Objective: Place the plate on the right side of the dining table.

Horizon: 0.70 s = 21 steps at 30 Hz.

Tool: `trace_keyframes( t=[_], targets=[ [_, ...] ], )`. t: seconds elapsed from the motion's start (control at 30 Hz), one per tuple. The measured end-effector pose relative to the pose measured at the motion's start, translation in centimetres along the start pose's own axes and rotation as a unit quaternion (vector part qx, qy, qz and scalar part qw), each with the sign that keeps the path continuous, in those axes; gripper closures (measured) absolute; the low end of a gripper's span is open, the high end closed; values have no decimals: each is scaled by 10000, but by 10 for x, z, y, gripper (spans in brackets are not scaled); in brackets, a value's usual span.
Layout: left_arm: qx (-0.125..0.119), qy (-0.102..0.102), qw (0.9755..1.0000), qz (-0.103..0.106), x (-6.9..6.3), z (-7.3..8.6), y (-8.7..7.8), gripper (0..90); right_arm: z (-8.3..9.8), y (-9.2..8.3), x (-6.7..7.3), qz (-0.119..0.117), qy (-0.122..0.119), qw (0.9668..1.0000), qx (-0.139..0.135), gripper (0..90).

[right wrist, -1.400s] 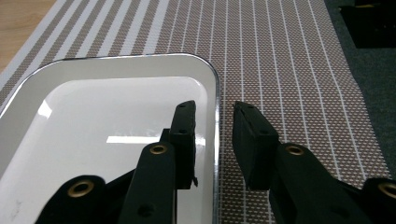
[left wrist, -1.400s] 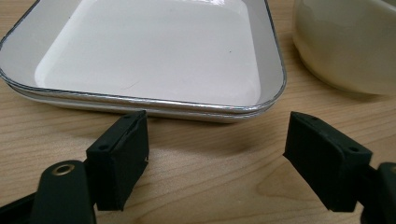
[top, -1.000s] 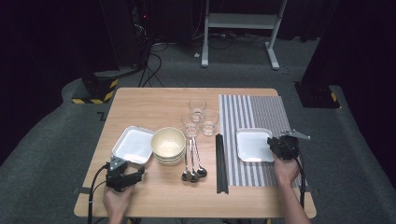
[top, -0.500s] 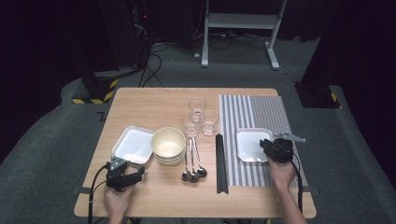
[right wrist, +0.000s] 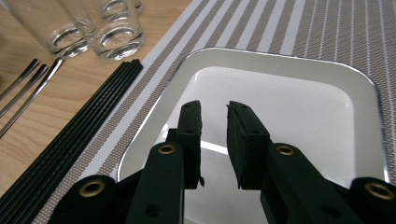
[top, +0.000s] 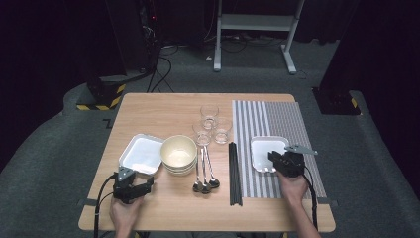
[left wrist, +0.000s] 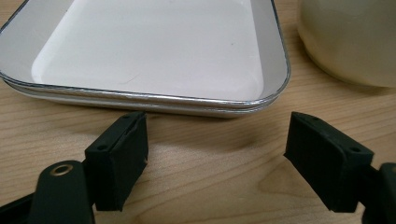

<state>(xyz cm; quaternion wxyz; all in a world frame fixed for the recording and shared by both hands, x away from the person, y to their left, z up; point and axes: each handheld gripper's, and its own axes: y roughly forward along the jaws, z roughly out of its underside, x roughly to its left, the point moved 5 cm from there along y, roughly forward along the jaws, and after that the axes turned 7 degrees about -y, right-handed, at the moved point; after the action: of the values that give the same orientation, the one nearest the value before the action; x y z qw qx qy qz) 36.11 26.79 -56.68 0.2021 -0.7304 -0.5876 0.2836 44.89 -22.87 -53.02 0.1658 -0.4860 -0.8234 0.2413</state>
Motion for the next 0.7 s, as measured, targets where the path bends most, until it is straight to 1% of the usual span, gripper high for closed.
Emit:
trace_keyframes(
  t=[0.07,0.2,0.27,0.33,0.53,0.7],
  targets=[
    [1,9,10000,-5,0,0,0,214,1,0,4,-50,-8,10000,8,758],
    [-7,-14,10000,13,0,0,0,214,2,-1,12,-137,-140,9998,13,764],
    [-6,-9,10000,10,0,0,0,214,2,-1,16,-177,-162,9997,34,768],
    [-3,-3,10000,9,0,0,0,213,3,-1,22,-232,-273,9994,28,774],
    [-2,-7,10000,12,0,0,0,214,4,0,37,-407,-408,9983,26,784],
    [-1,-5,10000,32,0,0,0,210,8,2,47,-507,-512,9974,27,788]
  ],
)
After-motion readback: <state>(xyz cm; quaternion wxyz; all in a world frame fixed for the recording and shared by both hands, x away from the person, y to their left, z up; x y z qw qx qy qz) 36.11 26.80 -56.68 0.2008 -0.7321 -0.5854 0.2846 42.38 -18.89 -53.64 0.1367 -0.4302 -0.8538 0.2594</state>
